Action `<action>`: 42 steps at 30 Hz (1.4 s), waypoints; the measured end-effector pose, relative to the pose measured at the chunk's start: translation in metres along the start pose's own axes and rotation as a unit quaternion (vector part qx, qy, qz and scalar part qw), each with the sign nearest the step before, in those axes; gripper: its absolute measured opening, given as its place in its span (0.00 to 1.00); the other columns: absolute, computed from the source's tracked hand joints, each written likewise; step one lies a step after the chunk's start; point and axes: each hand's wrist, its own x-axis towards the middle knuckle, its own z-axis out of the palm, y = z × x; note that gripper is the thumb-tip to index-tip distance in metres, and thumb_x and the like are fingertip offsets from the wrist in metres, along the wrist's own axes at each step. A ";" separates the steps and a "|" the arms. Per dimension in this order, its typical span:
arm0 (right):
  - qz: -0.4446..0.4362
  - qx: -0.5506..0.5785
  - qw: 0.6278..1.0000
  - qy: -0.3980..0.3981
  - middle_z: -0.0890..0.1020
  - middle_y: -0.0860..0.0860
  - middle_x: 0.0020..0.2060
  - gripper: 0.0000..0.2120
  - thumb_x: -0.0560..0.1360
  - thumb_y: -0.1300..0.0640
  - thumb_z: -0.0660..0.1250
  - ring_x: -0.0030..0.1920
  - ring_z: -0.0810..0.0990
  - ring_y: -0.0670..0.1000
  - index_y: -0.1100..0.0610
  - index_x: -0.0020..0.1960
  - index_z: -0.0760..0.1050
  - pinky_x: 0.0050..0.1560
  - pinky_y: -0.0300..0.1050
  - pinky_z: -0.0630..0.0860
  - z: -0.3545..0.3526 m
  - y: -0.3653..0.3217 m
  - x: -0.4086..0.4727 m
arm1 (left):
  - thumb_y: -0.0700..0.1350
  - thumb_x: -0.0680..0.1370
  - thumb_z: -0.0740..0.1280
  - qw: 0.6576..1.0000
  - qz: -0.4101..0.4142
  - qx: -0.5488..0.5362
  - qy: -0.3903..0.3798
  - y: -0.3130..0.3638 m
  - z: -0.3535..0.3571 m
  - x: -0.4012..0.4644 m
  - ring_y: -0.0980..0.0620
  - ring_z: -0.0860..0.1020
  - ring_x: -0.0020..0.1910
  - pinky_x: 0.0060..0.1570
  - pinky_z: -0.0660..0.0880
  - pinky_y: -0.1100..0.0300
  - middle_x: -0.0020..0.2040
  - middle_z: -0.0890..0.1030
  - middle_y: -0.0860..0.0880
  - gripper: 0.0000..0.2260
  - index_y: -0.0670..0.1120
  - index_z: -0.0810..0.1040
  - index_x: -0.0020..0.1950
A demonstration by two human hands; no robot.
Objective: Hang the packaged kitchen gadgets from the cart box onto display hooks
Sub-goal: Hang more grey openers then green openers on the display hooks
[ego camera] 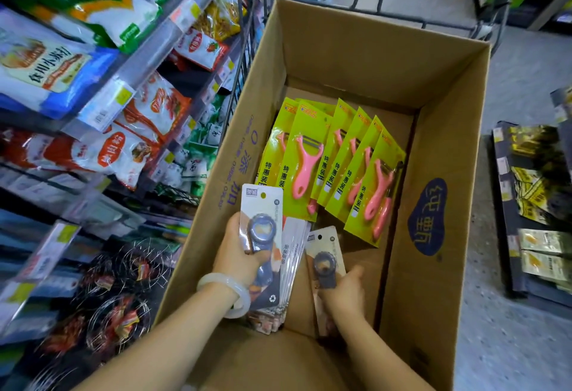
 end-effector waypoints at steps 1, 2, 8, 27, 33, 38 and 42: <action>-0.016 0.006 1.000 0.000 0.77 0.55 0.53 0.19 0.73 0.54 0.68 0.52 0.78 0.58 0.53 0.55 0.59 0.52 0.57 0.77 -0.004 -0.001 -0.006 | 0.31 0.69 0.70 1.000 0.001 0.004 0.001 0.001 -0.001 -0.001 0.50 0.77 0.56 0.60 0.73 0.49 0.54 0.79 0.53 0.25 0.57 0.68 0.53; -0.026 0.010 1.000 -0.001 0.77 0.56 0.55 0.19 0.73 0.56 0.68 0.54 0.78 0.58 0.53 0.58 0.60 0.52 0.56 0.77 -0.008 -0.003 -0.013 | 0.32 0.69 0.71 1.000 0.001 0.007 0.002 0.002 -0.001 -0.002 0.50 0.78 0.55 0.59 0.74 0.48 0.53 0.79 0.53 0.24 0.56 0.68 0.54; -0.183 0.105 0.978 0.005 0.75 0.47 0.53 0.27 0.69 0.65 0.71 0.56 0.75 0.50 0.48 0.61 0.62 0.52 0.41 0.74 -0.038 -0.027 -0.060 | 0.30 0.68 0.71 1.000 0.020 0.000 -0.015 0.014 -0.003 -0.015 0.48 0.78 0.57 0.58 0.74 0.47 0.55 0.79 0.51 0.27 0.49 0.68 0.62; -0.541 0.165 0.772 -0.290 0.73 0.56 0.66 0.36 0.66 0.73 0.72 0.62 0.76 0.55 0.48 0.66 0.62 0.63 0.55 0.73 0.029 -0.160 -0.287 | 0.33 0.74 0.68 0.924 0.216 -0.135 0.285 0.040 -0.214 -0.214 0.54 0.61 0.72 0.53 0.64 0.78 0.74 0.60 0.52 0.35 0.48 0.55 0.75; -0.587 0.127 0.699 -0.388 0.78 0.50 0.60 0.34 0.68 0.72 0.71 0.52 0.81 0.43 0.52 0.68 0.63 0.52 0.45 0.80 0.073 -0.114 -0.441 | 0.30 0.74 0.66 0.853 0.259 -0.167 0.422 -0.016 -0.289 -0.362 0.55 0.60 0.73 0.61 0.66 0.67 0.71 0.62 0.55 0.34 0.49 0.57 0.74; -0.593 0.088 0.632 -0.491 0.77 0.48 0.61 0.36 0.69 0.68 0.71 0.54 0.80 0.48 0.50 0.71 0.61 0.48 0.42 0.81 0.111 -0.046 -0.566 | 0.33 0.72 0.69 0.788 0.255 -0.183 0.530 -0.071 -0.330 -0.498 0.54 0.63 0.72 0.55 0.71 0.69 0.73 0.62 0.53 0.34 0.49 0.58 0.74; -0.607 0.082 0.573 -0.545 0.75 0.44 0.61 0.33 0.67 0.64 0.75 0.59 0.76 0.46 0.42 0.64 0.65 0.59 0.52 0.76 0.142 0.016 -0.657 | 0.35 0.70 0.72 0.724 0.241 -0.173 0.623 -0.121 -0.348 -0.602 0.55 0.70 0.64 0.55 0.72 0.67 0.69 0.68 0.52 0.34 0.48 0.62 0.72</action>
